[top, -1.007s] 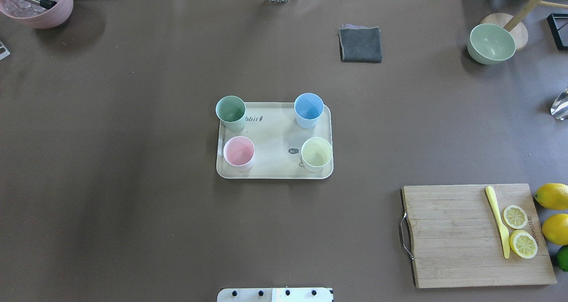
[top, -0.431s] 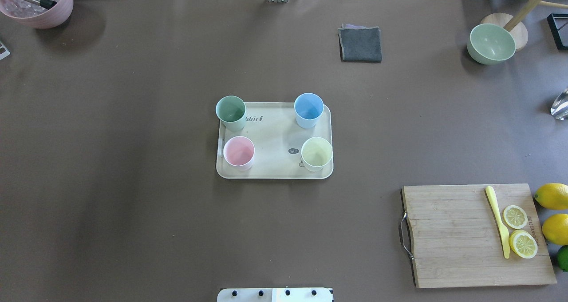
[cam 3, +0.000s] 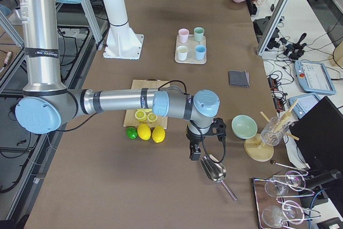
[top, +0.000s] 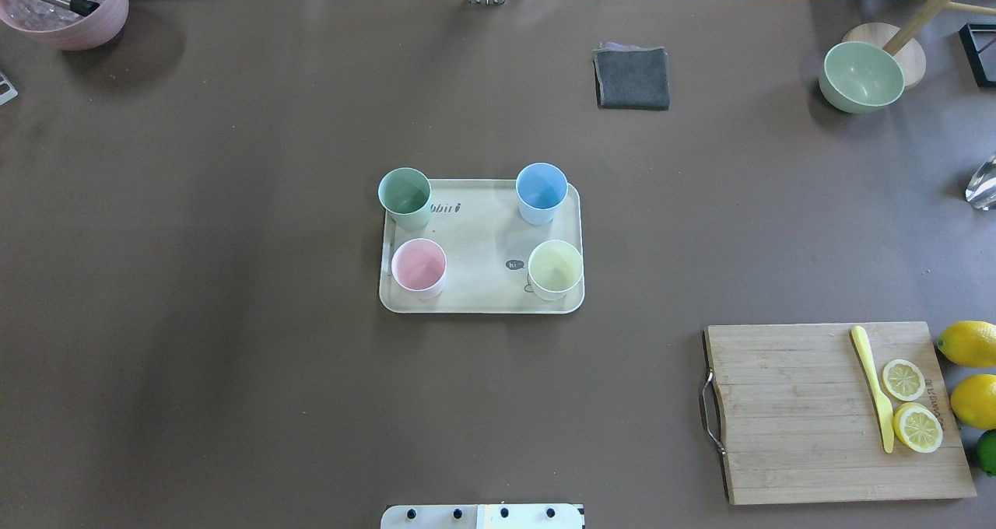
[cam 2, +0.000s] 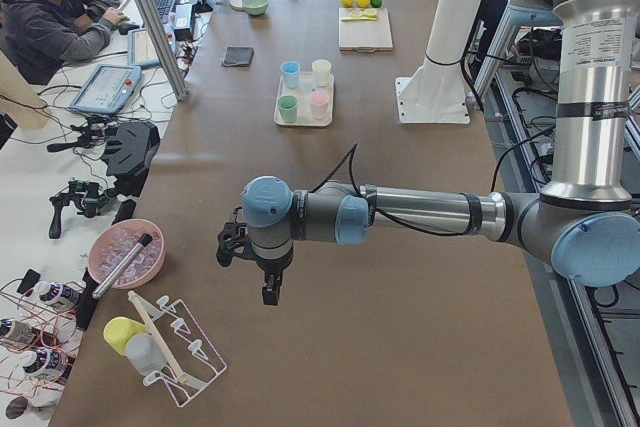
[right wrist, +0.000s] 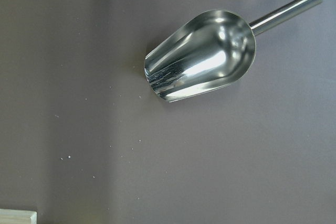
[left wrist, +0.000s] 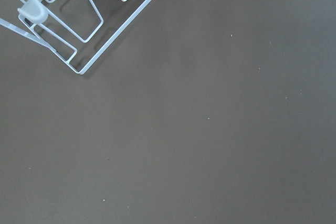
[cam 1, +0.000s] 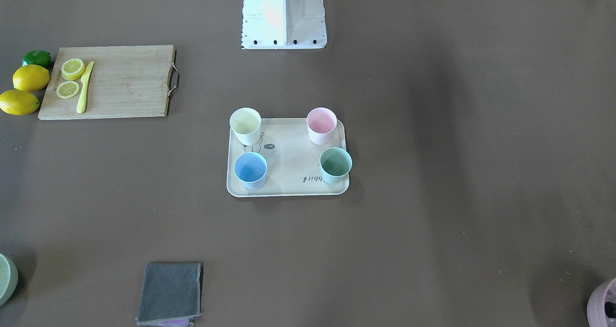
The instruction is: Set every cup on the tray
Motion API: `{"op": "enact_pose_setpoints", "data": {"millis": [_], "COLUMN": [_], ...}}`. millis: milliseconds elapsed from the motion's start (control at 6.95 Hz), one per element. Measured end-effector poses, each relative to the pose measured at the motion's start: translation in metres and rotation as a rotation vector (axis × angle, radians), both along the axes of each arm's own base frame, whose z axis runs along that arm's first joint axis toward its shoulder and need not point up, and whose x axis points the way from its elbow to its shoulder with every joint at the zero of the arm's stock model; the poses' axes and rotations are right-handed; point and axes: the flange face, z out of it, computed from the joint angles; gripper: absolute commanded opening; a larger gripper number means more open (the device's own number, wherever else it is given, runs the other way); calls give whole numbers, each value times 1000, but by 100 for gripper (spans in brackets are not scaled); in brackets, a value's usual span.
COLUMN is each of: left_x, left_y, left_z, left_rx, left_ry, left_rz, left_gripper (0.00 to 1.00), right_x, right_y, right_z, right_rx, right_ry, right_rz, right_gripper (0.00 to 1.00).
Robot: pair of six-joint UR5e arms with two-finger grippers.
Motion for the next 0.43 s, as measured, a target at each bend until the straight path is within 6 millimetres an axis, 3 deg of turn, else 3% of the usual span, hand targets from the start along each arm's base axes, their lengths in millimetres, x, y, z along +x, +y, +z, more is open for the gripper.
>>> {"op": "enact_pose_setpoints", "data": {"millis": [431], "left_x": [0], "left_y": [0], "left_z": [1], "left_rx": [-2], "left_ry": [0], "left_rz": [0], "left_gripper": [99], "right_x": [-1], "right_y": [0], "right_z": [2], "right_rx": [-5], "right_ry": [1], "right_rz": [-3], "right_gripper": [100]}}
